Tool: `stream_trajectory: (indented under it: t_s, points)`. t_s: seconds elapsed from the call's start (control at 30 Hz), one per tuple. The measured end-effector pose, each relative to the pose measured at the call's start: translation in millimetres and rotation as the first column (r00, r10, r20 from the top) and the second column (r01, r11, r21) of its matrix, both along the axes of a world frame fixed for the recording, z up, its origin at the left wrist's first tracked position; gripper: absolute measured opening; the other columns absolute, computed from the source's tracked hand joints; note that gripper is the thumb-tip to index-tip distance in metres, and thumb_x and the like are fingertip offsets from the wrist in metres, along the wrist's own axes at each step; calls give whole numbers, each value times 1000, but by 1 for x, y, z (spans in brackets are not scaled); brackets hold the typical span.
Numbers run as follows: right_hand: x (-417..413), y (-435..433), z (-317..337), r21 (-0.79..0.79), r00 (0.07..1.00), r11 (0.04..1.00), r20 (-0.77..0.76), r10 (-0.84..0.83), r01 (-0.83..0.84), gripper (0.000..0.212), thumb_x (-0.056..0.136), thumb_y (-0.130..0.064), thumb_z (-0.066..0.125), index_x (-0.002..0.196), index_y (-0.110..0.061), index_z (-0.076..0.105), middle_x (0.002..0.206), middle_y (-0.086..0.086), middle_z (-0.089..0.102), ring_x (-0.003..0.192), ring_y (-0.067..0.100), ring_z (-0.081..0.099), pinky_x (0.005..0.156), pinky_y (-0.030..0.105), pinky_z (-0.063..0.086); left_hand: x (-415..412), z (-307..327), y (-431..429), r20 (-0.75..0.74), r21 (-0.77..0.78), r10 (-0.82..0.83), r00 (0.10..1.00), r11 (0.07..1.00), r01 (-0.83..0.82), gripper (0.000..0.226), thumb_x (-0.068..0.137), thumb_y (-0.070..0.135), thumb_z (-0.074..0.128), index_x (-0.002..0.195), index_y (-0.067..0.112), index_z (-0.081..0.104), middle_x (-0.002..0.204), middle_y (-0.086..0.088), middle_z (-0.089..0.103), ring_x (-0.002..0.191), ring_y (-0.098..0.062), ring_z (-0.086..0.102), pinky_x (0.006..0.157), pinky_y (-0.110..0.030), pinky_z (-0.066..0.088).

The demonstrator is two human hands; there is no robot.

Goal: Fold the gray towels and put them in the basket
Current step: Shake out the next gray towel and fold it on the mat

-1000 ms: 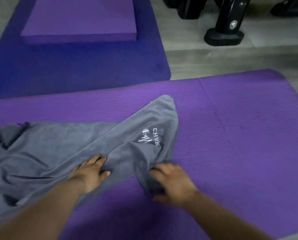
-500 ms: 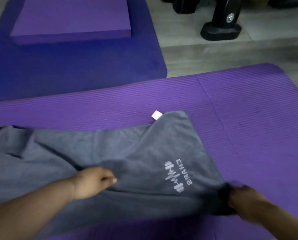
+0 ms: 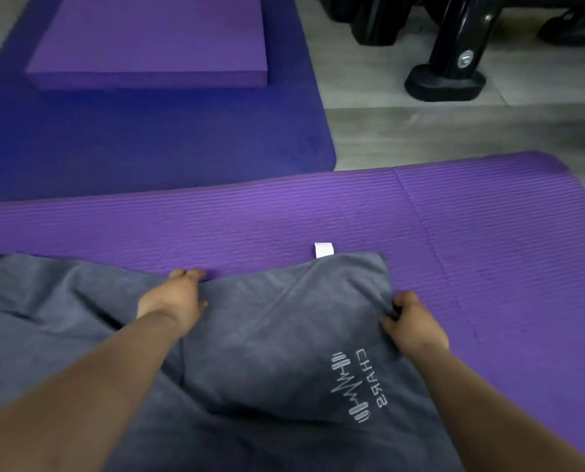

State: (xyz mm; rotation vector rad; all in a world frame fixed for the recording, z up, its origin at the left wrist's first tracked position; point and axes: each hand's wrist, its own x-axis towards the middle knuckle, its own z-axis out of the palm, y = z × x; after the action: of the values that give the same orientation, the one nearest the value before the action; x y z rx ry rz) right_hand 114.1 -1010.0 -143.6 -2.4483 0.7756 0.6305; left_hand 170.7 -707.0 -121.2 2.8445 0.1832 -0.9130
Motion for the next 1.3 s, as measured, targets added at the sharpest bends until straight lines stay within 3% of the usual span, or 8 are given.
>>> stream_trajectory:
  t_s: [0.23,0.4,0.57,0.8,0.9,1.0,1.1,1.3]
  points:
    - [30,-16,42,-192,992,981,122,41,-17,24,85,-20,52,108,-14,50,113,17,62,108,32,57,81,33,43,39,27,-18,340,-251,223,914,958,-141,21,88,12,54,104,1,63,111,-23,64,108,-36,56,88,-37,43]
    - [60,-45,63,106,858,980,473,-201,171,58,83,-6,58,135,-8,34,141,15,34,125,31,41,98,39,35,56,36,-39,414,-557,356,838,827,-75,64,86,9,58,141,7,26,147,-15,29,130,-27,38,108,-26,24]
    - [1,-50,27,-51,964,975,170,-203,215,75,83,-23,62,145,-11,20,149,15,23,136,34,24,109,44,24,-16,-2,-30,175,-177,-276,945,935,306,78,89,36,51,146,19,-1,156,-5,-3,143,-21,16,114,-29,20]
    - [-92,-56,1,-187,987,971,-33,-156,147,37,87,-14,50,124,-8,44,128,19,52,116,35,51,89,38,42,-80,-10,-37,-29,20,-493,869,869,494,79,89,46,44,145,28,-9,153,2,-21,143,-18,-13,117,-33,3]
    - [-116,-75,8,-186,940,973,-333,70,-138,35,90,-22,45,124,-14,46,123,10,58,113,24,57,83,27,46,-92,-1,-38,-20,-16,-570,821,822,570,72,83,51,51,144,28,21,156,-3,6,144,-19,12,115,-32,18]
    - [-115,-93,29,-15,794,953,-557,245,-304,31,93,-26,43,110,-7,61,92,4,65,86,13,60,58,13,40,-90,4,-39,96,20,-616,782,786,618,53,61,63,50,98,30,69,105,0,70,90,-15,69,72,-26,55]
    - [-83,-96,42,127,998,990,-42,-52,57,39,79,-39,65,57,-9,57,56,6,59,52,-6,49,60,24,38,-79,4,-42,118,-53,-446,888,890,454,59,88,47,39,139,17,36,149,-8,29,133,-22,39,107,-34,35]
    - [26,-71,22,134,920,955,261,-292,265,44,89,-17,56,126,5,46,123,23,55,116,33,51,100,36,36,-77,-4,-40,-86,15,-475,876,879,477,80,90,45,44,144,28,-12,153,2,-22,144,-16,-12,117,-31,2]
